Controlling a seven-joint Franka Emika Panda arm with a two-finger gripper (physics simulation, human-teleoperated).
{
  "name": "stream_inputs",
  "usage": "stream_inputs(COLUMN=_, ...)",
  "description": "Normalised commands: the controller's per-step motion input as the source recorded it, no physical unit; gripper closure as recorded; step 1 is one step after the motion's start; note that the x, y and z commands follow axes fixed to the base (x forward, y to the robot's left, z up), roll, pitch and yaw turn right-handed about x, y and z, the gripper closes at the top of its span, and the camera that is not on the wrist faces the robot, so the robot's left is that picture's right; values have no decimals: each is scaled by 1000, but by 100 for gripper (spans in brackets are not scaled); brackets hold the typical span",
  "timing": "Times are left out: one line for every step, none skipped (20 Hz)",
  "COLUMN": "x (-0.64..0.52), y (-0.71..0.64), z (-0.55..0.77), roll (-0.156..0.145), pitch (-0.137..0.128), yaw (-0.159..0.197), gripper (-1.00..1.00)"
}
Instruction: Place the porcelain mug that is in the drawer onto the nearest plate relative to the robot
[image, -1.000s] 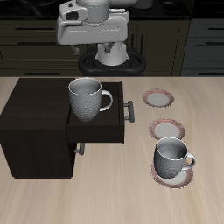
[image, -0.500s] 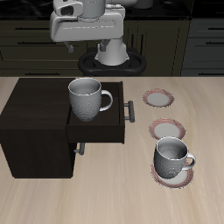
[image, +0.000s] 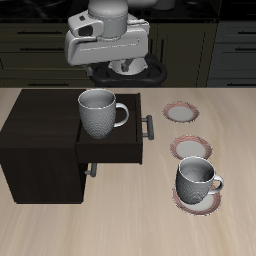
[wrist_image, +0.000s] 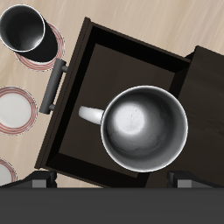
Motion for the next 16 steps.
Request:
stream_inputs(x=247, y=-34, z=-411, roll=-40, pitch=41, yaw=-21, gripper=-100)
stream_inputs(x=413, y=-76, z=-613, roll=-5, pitch=66, yaw=41, gripper=-100)
stream_inputs(x=120, y=9, z=-261, roll=-1, pitch=14, yaw=-3, gripper=-100)
stream_inputs(x=161, y=-21, z=-294, roll=4, pitch=40, yaw=42, gripper=-100)
stream_inputs(x=123, y=-28, z=-256, roll=-24, pitch=37, yaw=-49, gripper=-100)
stream_inputs(x=110, y=12, z=-292, roll=15, pitch=24, yaw=-16, gripper=-100)
stream_inputs(x=0, y=0, z=0, roll=0, pitch=0, yaw=0, gripper=-100)
stream_inputs(x=231, y=-13, z=-630, roll=-23, pitch=67, yaw=-40, gripper=-100)
stream_inputs(x=84, y=73, z=-364, roll=36, pitch=49, yaw=28, gripper=-100)
stream_inputs(x=84, y=80, z=-638, roll=16, pitch=69, yaw=13, gripper=-100)
stream_inputs(x=22, y=104, z=-145, roll=7, pitch=5, yaw=14, gripper=-100)
stream_inputs(x=-39, y=24, z=-433, roll=45, pitch=55, yaw=-41, gripper=-100)
stream_inputs(x=118, y=71, z=-104, roll=5, pitch=23, yaw=-6, gripper=-100)
stream_inputs(x=51, y=6, z=-233, roll=3, pitch=23, yaw=-22, gripper=-100)
stream_inputs(x=166, y=116, z=-335, roll=30, pitch=58, yaw=-22, gripper=-100)
stream_inputs(x=42, y=-58, z=-751, roll=24, pitch=114, yaw=-23, gripper=-100)
